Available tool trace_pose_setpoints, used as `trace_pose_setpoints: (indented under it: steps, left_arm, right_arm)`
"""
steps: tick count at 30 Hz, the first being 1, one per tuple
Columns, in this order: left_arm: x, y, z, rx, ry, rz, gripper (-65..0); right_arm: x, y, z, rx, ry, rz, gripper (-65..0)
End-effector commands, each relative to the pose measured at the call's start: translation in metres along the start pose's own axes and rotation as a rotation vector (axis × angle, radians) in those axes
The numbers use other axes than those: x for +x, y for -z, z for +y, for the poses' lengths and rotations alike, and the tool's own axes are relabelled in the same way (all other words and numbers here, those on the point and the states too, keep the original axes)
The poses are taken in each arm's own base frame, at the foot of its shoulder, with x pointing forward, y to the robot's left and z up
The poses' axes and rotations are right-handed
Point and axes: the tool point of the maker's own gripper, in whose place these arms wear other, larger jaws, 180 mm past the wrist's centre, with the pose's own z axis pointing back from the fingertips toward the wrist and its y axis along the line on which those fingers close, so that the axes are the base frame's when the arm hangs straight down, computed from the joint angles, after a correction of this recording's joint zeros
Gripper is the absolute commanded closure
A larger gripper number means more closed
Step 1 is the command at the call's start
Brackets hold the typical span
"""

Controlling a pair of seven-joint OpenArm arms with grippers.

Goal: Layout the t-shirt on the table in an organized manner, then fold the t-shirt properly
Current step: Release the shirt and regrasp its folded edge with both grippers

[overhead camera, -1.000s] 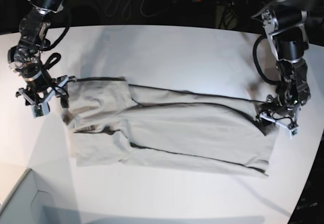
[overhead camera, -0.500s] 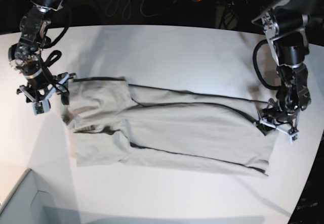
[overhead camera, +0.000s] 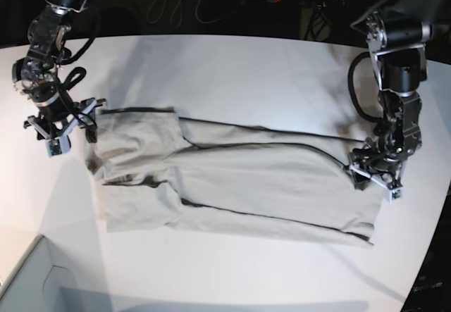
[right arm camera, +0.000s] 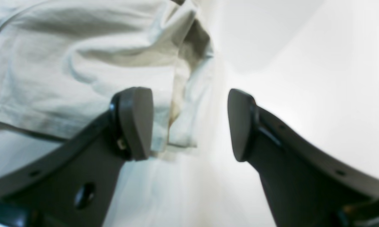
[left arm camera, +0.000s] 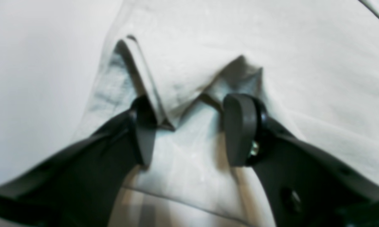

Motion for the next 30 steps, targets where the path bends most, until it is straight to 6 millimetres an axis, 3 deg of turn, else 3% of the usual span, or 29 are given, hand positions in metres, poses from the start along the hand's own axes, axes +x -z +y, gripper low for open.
trace_pose_setpoints:
  steps: [1, 20, 30]
  left_arm:
    - [0.028, -0.002, 0.002, 0.004, -0.001, -0.064, -32.4]
    - [-0.001, -0.005, 0.007, 0.011, 0.007, 0.007, -32.4]
    - [0.008, -0.008, 0.005, 0.007, 0.018, -0.005, -32.1]
  right_arm:
    - [0.018, -0.002, -0.009, -0.018, -0.007, -0.058, -37.3]
    - [0.017, -0.001, -0.008, -0.016, -0.004, -0.057, -37.3]
    - [0.017, -0.001, -0.008, -0.016, -0.004, -0.057, -37.3]
